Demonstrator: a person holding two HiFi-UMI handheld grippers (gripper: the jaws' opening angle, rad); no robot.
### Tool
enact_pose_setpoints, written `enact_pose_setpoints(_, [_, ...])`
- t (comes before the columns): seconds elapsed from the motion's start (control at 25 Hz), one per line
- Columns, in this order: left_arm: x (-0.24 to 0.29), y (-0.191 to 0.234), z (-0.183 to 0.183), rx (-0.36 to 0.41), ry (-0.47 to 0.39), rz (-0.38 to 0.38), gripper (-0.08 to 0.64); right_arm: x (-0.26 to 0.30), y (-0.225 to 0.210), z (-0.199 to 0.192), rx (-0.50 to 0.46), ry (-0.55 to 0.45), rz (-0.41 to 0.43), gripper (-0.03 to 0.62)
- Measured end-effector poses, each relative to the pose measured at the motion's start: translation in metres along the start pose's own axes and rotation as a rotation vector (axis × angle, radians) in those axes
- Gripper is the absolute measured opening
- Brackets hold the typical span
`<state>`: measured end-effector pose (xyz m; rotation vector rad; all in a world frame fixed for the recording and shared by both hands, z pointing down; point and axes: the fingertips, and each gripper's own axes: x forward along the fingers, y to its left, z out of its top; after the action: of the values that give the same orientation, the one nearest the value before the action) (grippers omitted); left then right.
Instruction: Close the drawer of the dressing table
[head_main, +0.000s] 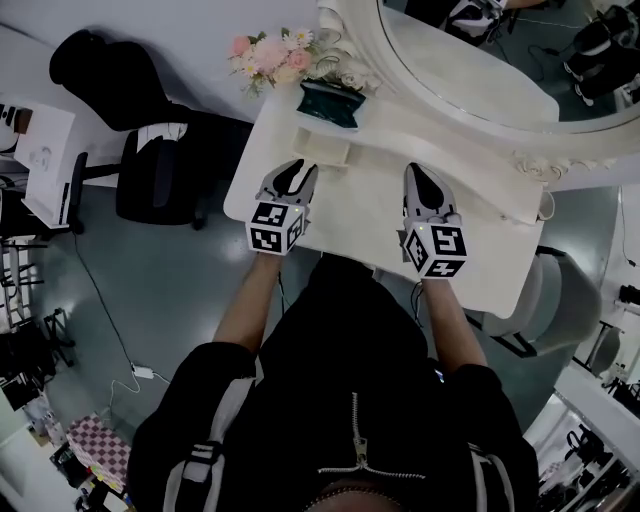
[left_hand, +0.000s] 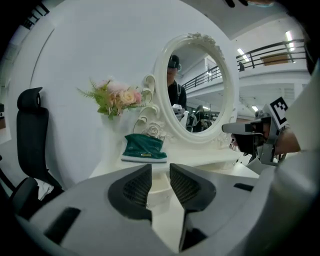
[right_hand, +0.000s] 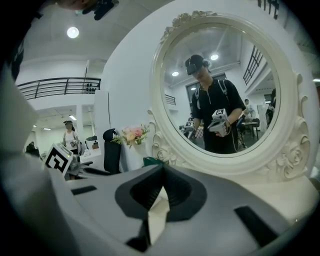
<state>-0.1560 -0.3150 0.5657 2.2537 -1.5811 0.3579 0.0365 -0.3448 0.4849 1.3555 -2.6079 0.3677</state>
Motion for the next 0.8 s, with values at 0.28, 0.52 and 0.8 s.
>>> enact_pose_setpoints(0.28, [0.020, 0.010, -0.056, -0.043, 0.155, 0.006, 0.143, -0.002, -0.008, -0.003, 0.008, 0.009, -0.045, 0.002])
enact_pose_setpoints(0.52, [0.041, 0.021, -0.114, -0.046, 0.301, 0.003, 0.143, -0.010, -0.021, -0.002, 0.016, 0.006, -0.101, 0.002])
enact_pose_setpoints(0.8, [0.060, 0.031, -0.142, -0.059, 0.364, 0.020, 0.143, -0.027, -0.041, -0.004, 0.021, 0.011, -0.169, 0.002])
